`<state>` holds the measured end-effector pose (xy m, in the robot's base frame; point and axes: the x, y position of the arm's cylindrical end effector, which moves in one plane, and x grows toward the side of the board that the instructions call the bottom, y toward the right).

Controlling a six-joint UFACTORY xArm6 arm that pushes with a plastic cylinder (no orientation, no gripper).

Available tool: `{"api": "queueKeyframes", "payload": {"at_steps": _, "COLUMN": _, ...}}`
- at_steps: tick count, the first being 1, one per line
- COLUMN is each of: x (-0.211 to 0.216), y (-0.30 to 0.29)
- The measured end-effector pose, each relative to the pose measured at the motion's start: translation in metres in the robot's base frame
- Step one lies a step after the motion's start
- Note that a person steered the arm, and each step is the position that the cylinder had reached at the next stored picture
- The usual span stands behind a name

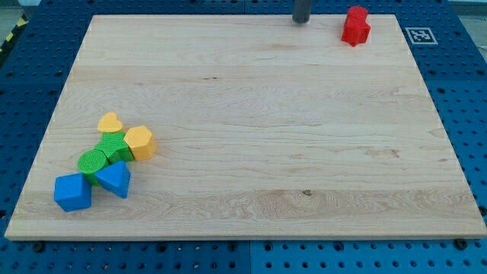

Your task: Point at the yellow heart

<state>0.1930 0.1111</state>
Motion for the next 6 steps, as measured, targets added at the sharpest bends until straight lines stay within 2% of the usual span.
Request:
{"api": "queueKeyframes", "payload": {"at_steps": 1, "x": -0.001, "y": 0.003}}
{"api": "queueKeyframes", "payload": {"at_steps": 4, "x": -0.001, "y": 0.081}}
{"api": "queueKeyframes", "payload": {"at_steps": 6, "x": 0.004, "y": 0.074}}
